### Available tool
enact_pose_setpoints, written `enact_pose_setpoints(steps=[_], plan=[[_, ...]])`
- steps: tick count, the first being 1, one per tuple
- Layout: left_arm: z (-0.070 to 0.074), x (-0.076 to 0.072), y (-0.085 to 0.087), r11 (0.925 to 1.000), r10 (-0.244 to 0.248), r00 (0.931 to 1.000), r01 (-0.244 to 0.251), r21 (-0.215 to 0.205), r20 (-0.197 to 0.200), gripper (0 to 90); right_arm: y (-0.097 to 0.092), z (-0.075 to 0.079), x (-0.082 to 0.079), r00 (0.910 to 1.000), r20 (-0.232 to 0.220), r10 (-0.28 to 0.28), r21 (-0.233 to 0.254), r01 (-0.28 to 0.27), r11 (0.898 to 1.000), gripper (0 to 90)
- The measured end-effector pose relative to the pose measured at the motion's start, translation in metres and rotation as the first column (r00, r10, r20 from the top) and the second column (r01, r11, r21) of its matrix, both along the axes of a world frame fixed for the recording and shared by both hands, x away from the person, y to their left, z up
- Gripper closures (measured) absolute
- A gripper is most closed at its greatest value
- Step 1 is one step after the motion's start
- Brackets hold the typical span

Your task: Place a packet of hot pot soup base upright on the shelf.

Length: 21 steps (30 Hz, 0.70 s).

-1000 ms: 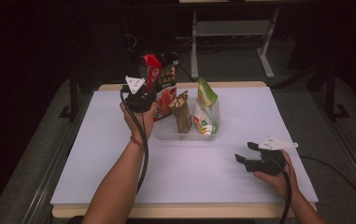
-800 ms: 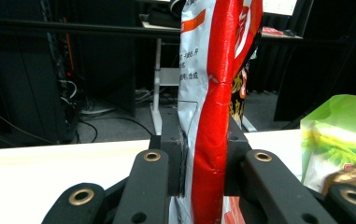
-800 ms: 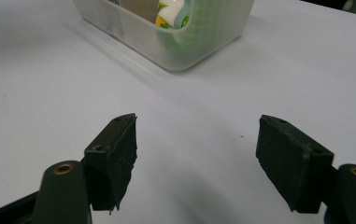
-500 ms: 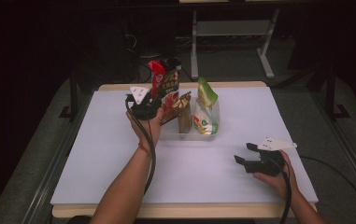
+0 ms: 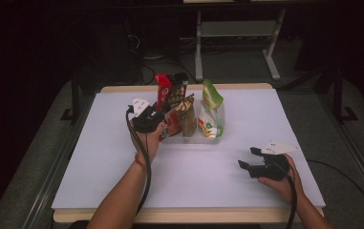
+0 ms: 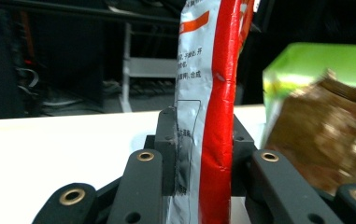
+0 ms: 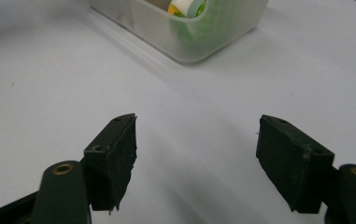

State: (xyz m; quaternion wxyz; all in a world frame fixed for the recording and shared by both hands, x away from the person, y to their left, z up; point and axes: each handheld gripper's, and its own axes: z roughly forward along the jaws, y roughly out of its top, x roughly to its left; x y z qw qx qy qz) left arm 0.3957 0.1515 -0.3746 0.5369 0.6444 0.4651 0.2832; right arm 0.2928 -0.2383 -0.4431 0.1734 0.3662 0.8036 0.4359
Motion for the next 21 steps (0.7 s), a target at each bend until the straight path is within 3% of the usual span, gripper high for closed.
enact_pose_setpoints(steps=[4, 7, 9, 12, 13, 15, 17, 21], plan=[[0.004, 0.010, 0.003, 0.9976, -0.066, 0.9966, 0.067, 0.017, -0.050, 69.4, 0.004, -0.002, 0.000, 0.9997, -0.015, 0.022, -0.021, -0.022, 1.000, 27.9], [0.010, 0.016, 0.002, 0.9906, -0.122, 0.9891, 0.126, 0.052, -0.083, 68.2, 0.006, -0.003, 0.000, 0.9991, -0.019, 0.039, -0.035, -0.040, 0.999, 27.7], [0.013, 0.020, 0.001, 0.9866, -0.134, 0.9854, 0.143, 0.079, -0.105, 67.0, 0.006, -0.004, 0.001, 0.9987, -0.030, 0.042, -0.034, -0.043, 0.998, 27.7], [0.015, 0.029, 0.002, 0.9774, -0.182, 0.9703, 0.196, 0.078, -0.160, 65.0, 0.005, -0.006, 0.002, 0.9980, -0.044, 0.045, -0.028, -0.046, 0.999, 27.7], [0.014, 0.033, 0.000, 0.9719, -0.191, 0.9647, 0.212, 0.102, -0.181, 64.9, 0.006, -0.006, 0.002, 0.9979, -0.046, 0.045, -0.030, -0.046, 0.998, 27.7], [0.014, 0.036, -0.003, 0.9663, -0.192, 0.9631, 0.219, 0.135, -0.188, 62.5, 0.006, -0.006, 0.003, 0.9976, -0.049, 0.049, -0.031, -0.051, 0.998, 27.7], [0.014, 0.042, -0.008, 0.9557, -0.215, 0.9492, 0.253, 0.150, -0.229, 56.2, 0.005, -0.006, 0.003, 0.9974, -0.050, 0.052, -0.029, -0.054, 0.998, 27.7], [0.015, 0.047, -0.015, 0.9447, -0.203, 0.9485, 0.255, 0.206, -0.243, 52.1, 0.005, -0.007, 0.003, 0.9970, -0.059, 0.051, -0.027, -0.053, 0.998, 27.8]])
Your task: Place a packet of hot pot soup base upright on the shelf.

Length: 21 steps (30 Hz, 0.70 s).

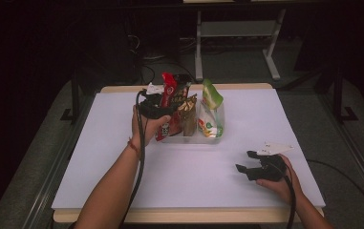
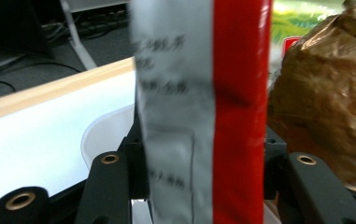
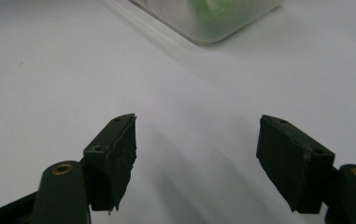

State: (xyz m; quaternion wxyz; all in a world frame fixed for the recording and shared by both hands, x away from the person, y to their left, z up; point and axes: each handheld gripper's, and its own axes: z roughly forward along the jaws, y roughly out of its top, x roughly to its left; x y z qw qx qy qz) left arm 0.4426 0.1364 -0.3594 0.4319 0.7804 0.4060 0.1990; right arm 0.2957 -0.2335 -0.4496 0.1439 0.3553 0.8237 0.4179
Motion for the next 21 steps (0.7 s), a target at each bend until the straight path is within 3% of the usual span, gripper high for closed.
enact_pose_setpoints(steps=[2, 4, 7, 10, 11, 14, 16, 17, 20, 21], plan=[[0.001, 0.003, 0.000, 0.9999, 0.009, 0.9999, -0.009, 0.013, -0.014, 53.9, 0.000, -0.001, 0.000, 1.0000, -0.004, 0.005, -0.003, -0.005, 1.000, 27.9], [0.001, 0.004, 0.002, 0.9995, 0.028, 0.9996, -0.028, 0.012, -0.006, 66.5, 0.000, -0.001, 0.000, 1.0000, -0.009, 0.004, -0.002, -0.004, 1.000, 27.9], [0.000, 0.002, 0.003, 0.9994, 0.031, 0.9994, -0.031, 0.014, 0.016, 74.2, 0.000, -0.001, 0.000, 0.9999, -0.010, 0.009, -0.001, -0.009, 1.000, 27.9], [-0.002, -0.002, 0.004, 0.9963, 0.068, 0.9967, -0.065, -0.056, 0.044, 79.3, 0.001, -0.001, 0.000, 0.9998, -0.013, 0.012, -0.001, -0.012, 1.000, 27.9], [-0.002, -0.003, 0.004, 0.9957, 0.073, 0.9951, -0.069, -0.062, 0.068, 79.8, 0.001, -0.001, 0.000, 0.9998, -0.016, 0.011, -0.001, -0.011, 1.000, 27.9], [0.000, -0.007, 0.006, 0.9846, 0.138, 0.9801, -0.120, -0.127, 0.143, 80.7, 0.001, -0.001, 0.000, 0.9998, -0.015, 0.016, -0.003, -0.016, 1.000, 27.8], [0.002, -0.008, 0.008, 0.9766, 0.158, 0.9699, -0.125, -0.175, 0.185, 81.0, 0.001, -0.001, 0.000, 0.9998, -0.015, 0.016, 0.001, -0.016, 1.000, 27.7], [0.002, -0.010, 0.008, 0.9703, 0.181, 0.9575, -0.137, -0.200, 0.225, 81.1, 0.001, -0.001, 0.000, 0.9998, -0.016, 0.014, 0.002, -0.014, 1.000, 27.6], [-0.002, -0.014, 0.009, 0.9498, 0.233, 0.9285, -0.153, -0.273, 0.289, 81.4, 0.001, -0.001, -0.001, 0.9997, -0.013, 0.018, 0.005, -0.018, 1.000, 27.5], [-0.005, -0.016, 0.008, 0.9440, 0.241, 0.9218, -0.151, -0.294, 0.303, 81.7, 0.001, -0.001, -0.001, 0.9997, -0.012, 0.019, 0.004, -0.019, 1.000, 27.4]])
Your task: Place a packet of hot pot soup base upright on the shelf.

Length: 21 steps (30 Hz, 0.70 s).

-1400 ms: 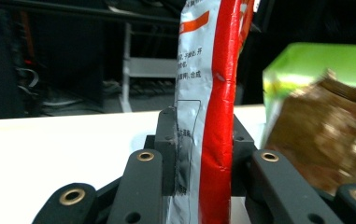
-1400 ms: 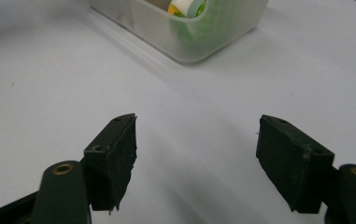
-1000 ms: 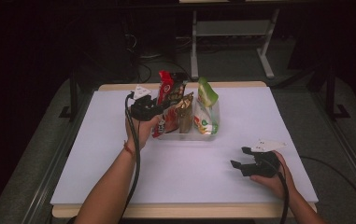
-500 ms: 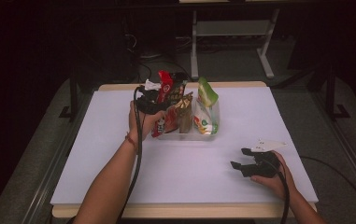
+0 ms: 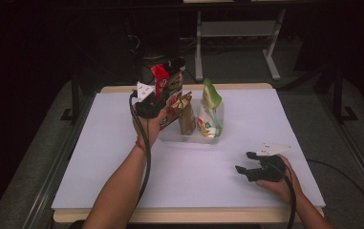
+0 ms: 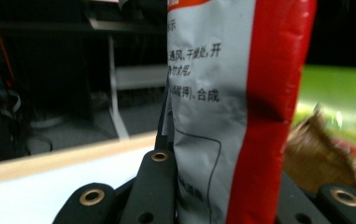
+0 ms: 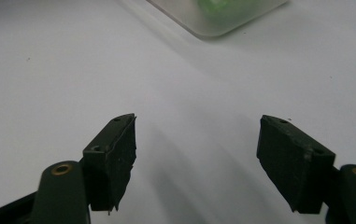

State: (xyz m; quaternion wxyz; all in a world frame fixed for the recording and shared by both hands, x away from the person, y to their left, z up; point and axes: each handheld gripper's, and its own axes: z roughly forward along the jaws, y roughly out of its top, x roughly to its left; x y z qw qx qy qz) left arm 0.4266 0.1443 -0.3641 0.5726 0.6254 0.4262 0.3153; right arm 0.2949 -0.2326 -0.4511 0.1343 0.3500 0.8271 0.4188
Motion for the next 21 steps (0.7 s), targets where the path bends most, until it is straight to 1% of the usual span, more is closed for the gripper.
enact_pose_setpoints(steps=[1, 3, 4, 5, 6, 7, 8, 9, 10, 12, 13, 15, 17, 19, 20, 21], plan=[[-0.004, -0.002, -0.001, 0.9998, 0.000, 0.9998, 0.001, -0.020, 0.020, 81.8, 0.000, 0.000, 0.000, 1.0000, 0.001, 0.004, -0.004, -0.004, 1.000, 27.4], [-0.012, -0.008, -0.005, 0.9998, -0.013, 0.9988, 0.013, -0.012, 0.047, 81.9, 0.000, 0.000, 0.000, 0.9999, 0.004, 0.009, -0.001, -0.009, 1.000, 27.4], [-0.017, -0.010, -0.007, 0.9999, -0.011, 0.9982, 0.012, -0.007, 0.058, 81.8, 0.000, 0.000, -0.001, 0.9999, 0.005, 0.011, 0.000, -0.011, 1.000, 27.4], [-0.024, -0.011, -0.005, 0.9997, -0.012, 0.9984, 0.013, -0.022, 0.056, 81.8, 0.000, 0.000, -0.001, 0.9999, 0.006, 0.012, 0.001, -0.012, 1.000, 27.4], [-0.030, -0.011, -0.003, 0.9990, -0.013, 0.9990, 0.015, -0.041, 0.044, 81.6, 0.000, 0.000, -0.001, 0.9999, 0.006, 0.013, 0.003, -0.013, 1.000, 27.4], [-0.034, -0.010, 0.000, 0.9985, -0.012, 0.9994, 0.014, -0.053, 0.032, 81.5, 0.000, 0.000, -0.001, 0.9999, 0.006, 0.013, 0.004, -0.013, 1.000, 27.4], [-0.038, -0.010, 0.004, 0.9970, -0.013, 0.9996, 0.015, -0.076, 0.027, 81.5, 0.000, 0.001, -0.001, 0.9999, 0.007, 0.013, 0.005, -0.014, 1.000, 27.4], [-0.039, -0.011, 0.007, 0.9953, -0.015, 0.9995, 0.018, -0.095, 0.028, 81.4, 0.000, 0.001, -0.001, 0.9999, 0.008, 0.013, 0.007, -0.013, 1.000, 27.4], [-0.040, -0.012, 0.008, 0.9951, -0.024, 0.9991, 0.027, -0.096, 0.034, 81.2, 0.000, 0.001, -0.001, 0.9998, 0.011, 0.014, 0.006, -0.014, 1.000, 27.4], [-0.040, -0.015, 0.007, 0.9966, -0.038, 0.9977, 0.042, -0.070, 0.056, 80.9, 0.001, 0.001, -0.001, 0.9998, 0.012, 0.018, 0.007, -0.018, 1.000, 27.4], [-0.040, -0.016, 0.005, 0.9966, -0.056, 0.9963, 0.060, -0.057, 0.065, 80.8, 0.001, 0.001, -0.001, 0.9997, 0.015, 0.021, 0.009, -0.021, 1.000, 27.4], [-0.040, -0.017, 0.002, 0.9973, -0.067, 0.9947, 0.069, -0.024, 0.078, 80.7, 0.002, 0.002, -0.002, 0.9997, 0.012, 0.022, 0.010, -0.022, 1.000, 27.4], [-0.039, -0.012, 0.001, 0.9973, -0.073, 0.9948, 0.073, 0.005, 0.071, 80.6, 0.003, 0.002, -0.002, 0.9996, 0.014, 0.026, 0.007, -0.026, 1.000, 27.3], [-0.035, -0.004, -0.001, 0.9960, -0.083, 0.9953, 0.082, 0.035, 0.049, 80.3, 0.004, 0.001, -0.003, 0.9995, 0.013, 0.030, 0.004, -0.030, 1.000, 27.3], [-0.033, 0.000, -0.002, 0.9957, -0.084, 0.9959, 0.083, 0.043, 0.035, 80.3, 0.004, 0.001, -0.003, 0.9994, 0.013, 0.034, 0.002, -0.034, 0.999, 27.3], [-0.032, 0.004, -0.003, 0.9957, -0.082, 0.9962, 0.080, 0.046, 0.031, 80.3, 0.005, 0.001, -0.003, 0.9993, 0.012, 0.037, 0.000, -0.037, 0.999, 27.3]])
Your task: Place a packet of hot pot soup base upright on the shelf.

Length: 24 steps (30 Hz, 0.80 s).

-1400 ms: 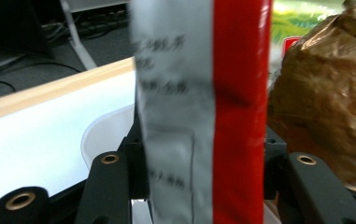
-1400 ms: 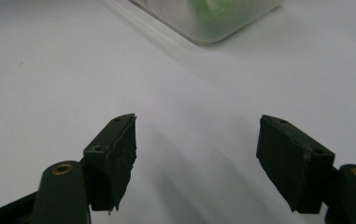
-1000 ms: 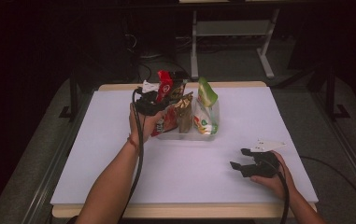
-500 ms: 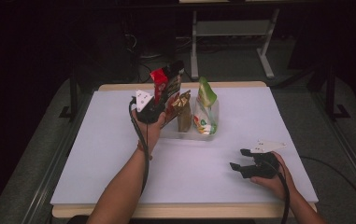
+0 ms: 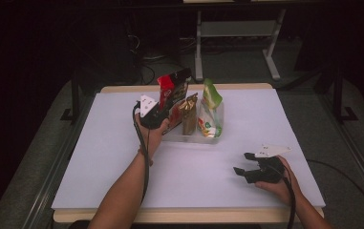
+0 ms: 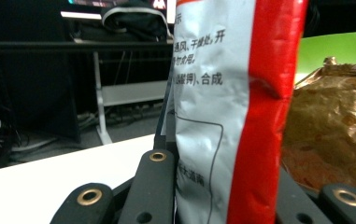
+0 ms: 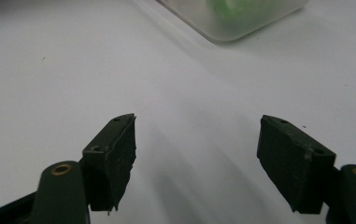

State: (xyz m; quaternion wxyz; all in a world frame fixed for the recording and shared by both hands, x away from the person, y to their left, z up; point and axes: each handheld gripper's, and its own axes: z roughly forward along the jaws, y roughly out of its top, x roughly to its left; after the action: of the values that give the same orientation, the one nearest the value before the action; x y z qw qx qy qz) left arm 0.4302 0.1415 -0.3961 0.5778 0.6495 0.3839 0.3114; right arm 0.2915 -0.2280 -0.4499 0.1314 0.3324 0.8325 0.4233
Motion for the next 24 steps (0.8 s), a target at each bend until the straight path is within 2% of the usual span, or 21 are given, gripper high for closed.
enact_pose_setpoints(steps=[5, 8, 10, 12, 15, 17, 19, 20, 22, 24], plan=[[0.008, 0.008, -0.002, 0.9986, 0.051, 0.9987, -0.051, -0.016, -0.008, 80.6, -0.002, -0.001, 0.000, 1.0000, -0.003, 0.005, -0.001, -0.005, 1.000, 27.3], [0.013, 0.008, -0.003, 0.9967, 0.076, 0.9971, -0.075, -0.029, 0.009, 80.6, -0.003, -0.002, 0.000, 1.0000, -0.006, 0.006, -0.001, -0.006, 1.000, 27.3], [0.014, 0.007, -0.003, 0.9942, 0.094, 0.9948, -0.091, -0.057, 0.041, 80.3, -0.003, -0.002, -0.001, 0.9999, -0.006, 0.008, -0.003, -0.008, 1.000, 27.3], [0.010, 0.007, -0.003, 0.9926, 0.082, 0.9952, -0.077, -0.094, 0.054, 80.0, -0.002, -0.002, -0.001, 0.9999, -0.008, 0.009, -0.004, -0.009, 1.000, 27.3], [-0.004, 0.005, -0.004, 0.9955, 0.067, 0.9951, -0.062, -0.071, 0.073, 79.5, -0.002, -0.001, -0.002, 0.9999, -0.006, 0.014, -0.001, -0.014, 1.000, 27.2], [-0.014, 0.005, -0.002, 0.9968, 0.052, 0.9975, -0.049, -0.063, 0.047, 78.5, -0.002, -0.002, -0.001, 0.9998, -0.008, 0.016, 0.001, -0.016, 1.000, 27.2], [-0.025, 0.004, 0.005, 0.9932, 0.045, 0.9987, -0.042, -0.109, 0.023, 78.5, -0.001, -0.002, -0.001, 0.9998, -0.006, 0.020, -0.002, -0.020, 1.000, 27.2], [-0.028, 0.003, 0.008, 0.9922, 0.040, 0.9991, -0.038, -0.119, 0.015, 78.4, -0.001, -0.002, -0.002, 0.9997, -0.008, 0.024, -0.001, -0.024, 1.000, 27.2], [-0.028, 0.001, 0.008, 0.9951, 0.030, 0.9995, -0.030, -0.094, 0.000, 78.6, 0.001, -0.002, -0.002, 0.9996, -0.008, 0.026, -0.005, -0.026, 1.000, 27.2], [-0.026, 0.000, 0.008, 0.9987, 0.014, 0.9998, -0.015, -0.048, -0.011, 78.7, 0.002, -0.002, -0.002, 0.9994, -0.009, 0.032, -0.007, -0.032, 0.999, 27.2]])
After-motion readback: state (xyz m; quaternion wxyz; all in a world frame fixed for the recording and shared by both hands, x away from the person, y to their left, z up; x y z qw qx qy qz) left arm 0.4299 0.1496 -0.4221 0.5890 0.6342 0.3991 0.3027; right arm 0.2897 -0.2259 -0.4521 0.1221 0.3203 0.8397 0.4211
